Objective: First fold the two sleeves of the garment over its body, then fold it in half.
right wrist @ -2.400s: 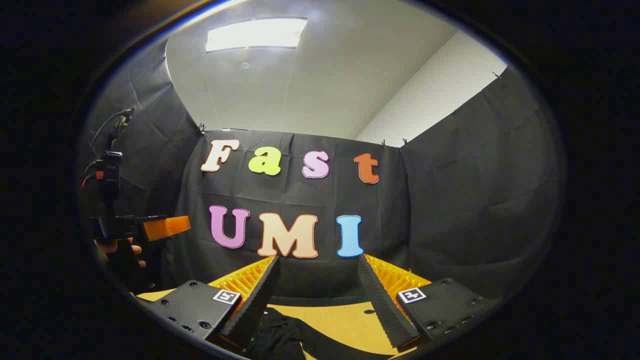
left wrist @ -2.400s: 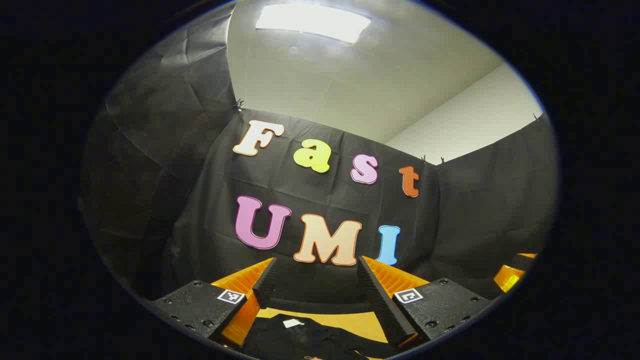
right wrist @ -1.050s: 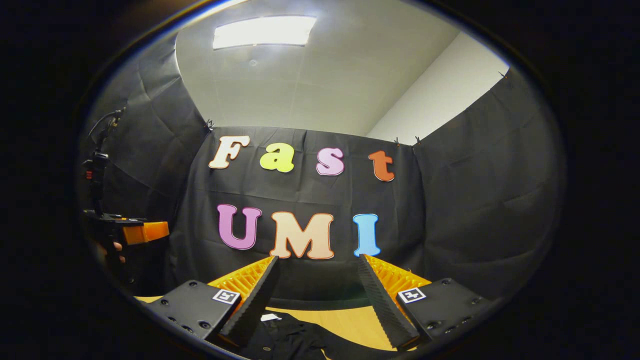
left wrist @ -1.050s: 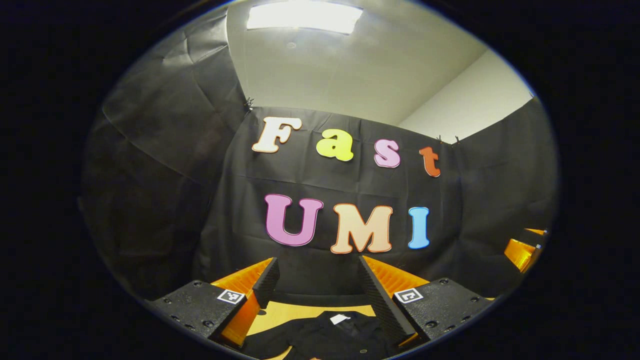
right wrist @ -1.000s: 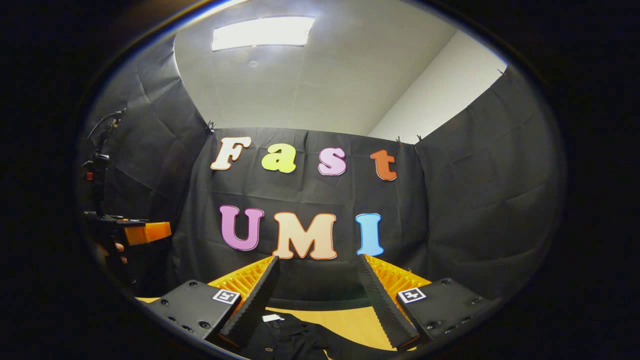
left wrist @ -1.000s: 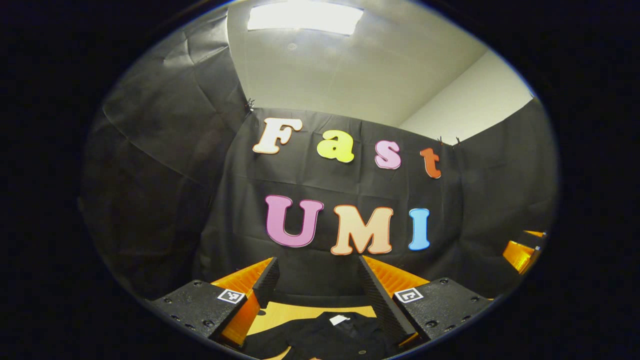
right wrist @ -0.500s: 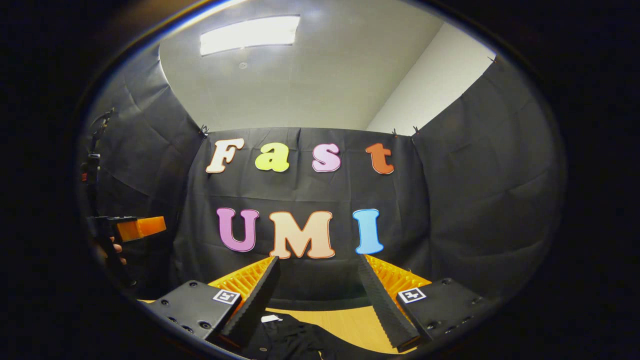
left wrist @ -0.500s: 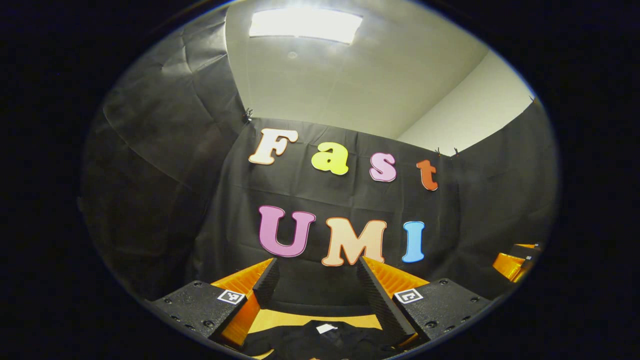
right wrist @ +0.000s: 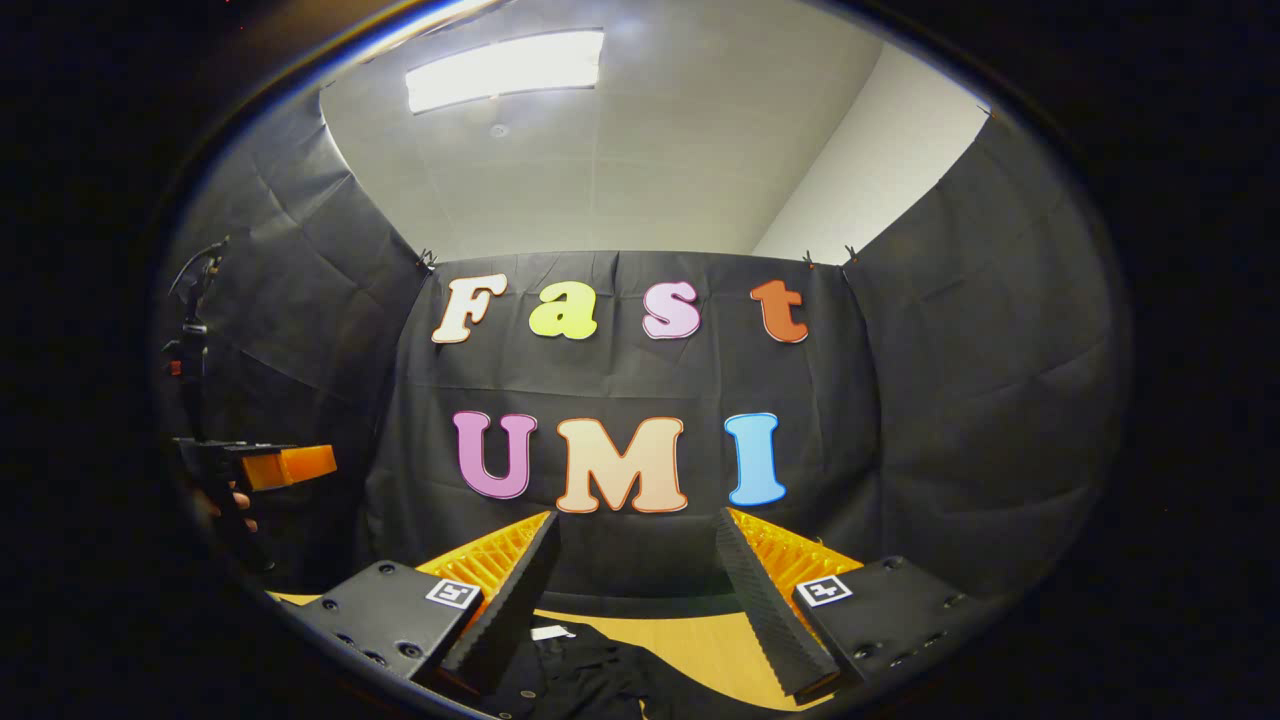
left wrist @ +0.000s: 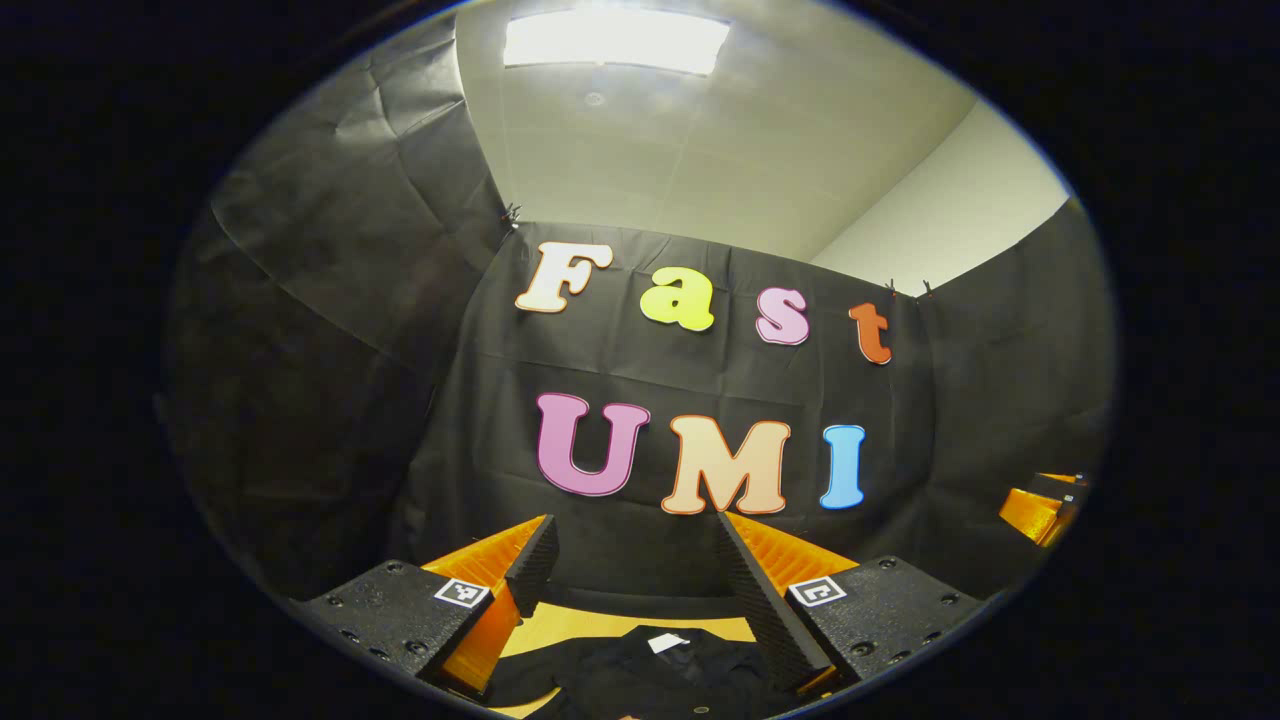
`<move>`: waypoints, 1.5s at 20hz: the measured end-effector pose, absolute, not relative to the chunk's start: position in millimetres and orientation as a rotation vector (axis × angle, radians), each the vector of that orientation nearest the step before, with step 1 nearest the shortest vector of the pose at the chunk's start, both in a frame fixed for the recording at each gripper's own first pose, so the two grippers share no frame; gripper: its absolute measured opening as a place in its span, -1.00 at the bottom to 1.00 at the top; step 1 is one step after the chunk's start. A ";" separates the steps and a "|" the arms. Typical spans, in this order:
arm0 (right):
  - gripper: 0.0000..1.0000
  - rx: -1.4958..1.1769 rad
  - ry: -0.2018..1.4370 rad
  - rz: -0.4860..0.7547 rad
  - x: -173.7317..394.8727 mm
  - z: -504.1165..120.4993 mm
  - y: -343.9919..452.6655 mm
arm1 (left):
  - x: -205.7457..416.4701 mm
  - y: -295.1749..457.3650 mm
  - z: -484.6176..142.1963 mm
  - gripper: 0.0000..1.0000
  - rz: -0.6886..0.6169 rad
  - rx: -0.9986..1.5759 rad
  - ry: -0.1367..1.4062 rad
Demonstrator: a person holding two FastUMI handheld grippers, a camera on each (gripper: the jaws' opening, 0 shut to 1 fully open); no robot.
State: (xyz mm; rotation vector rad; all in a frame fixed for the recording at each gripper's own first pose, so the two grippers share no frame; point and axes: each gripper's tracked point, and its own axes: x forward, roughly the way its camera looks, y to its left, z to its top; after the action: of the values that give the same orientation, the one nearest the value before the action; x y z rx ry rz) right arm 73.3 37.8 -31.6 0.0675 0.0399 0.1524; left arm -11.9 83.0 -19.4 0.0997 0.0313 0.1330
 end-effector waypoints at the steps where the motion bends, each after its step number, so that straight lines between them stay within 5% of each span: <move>1: 0.97 0.066 0.047 0.159 74.5 -34.6 42.3 | -13.7 87.3 -21.9 0.83 0.139 0.104 0.038; 10: 0.99 -0.020 0.143 0.169 71.6 -66.7 46.2 | -16.9 95.2 -20.0 0.83 0.125 0.123 0.041; 30: 0.99 0.019 0.080 0.084 70.5 -29.8 31.8 | 0.2 72.2 -28.6 0.83 0.064 0.103 0.073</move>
State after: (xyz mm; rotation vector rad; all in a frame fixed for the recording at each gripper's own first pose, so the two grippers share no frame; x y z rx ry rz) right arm 70.5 31.8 -29.8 0.0189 0.0796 0.0837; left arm 0.2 72.2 -28.6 0.1031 0.0728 0.0641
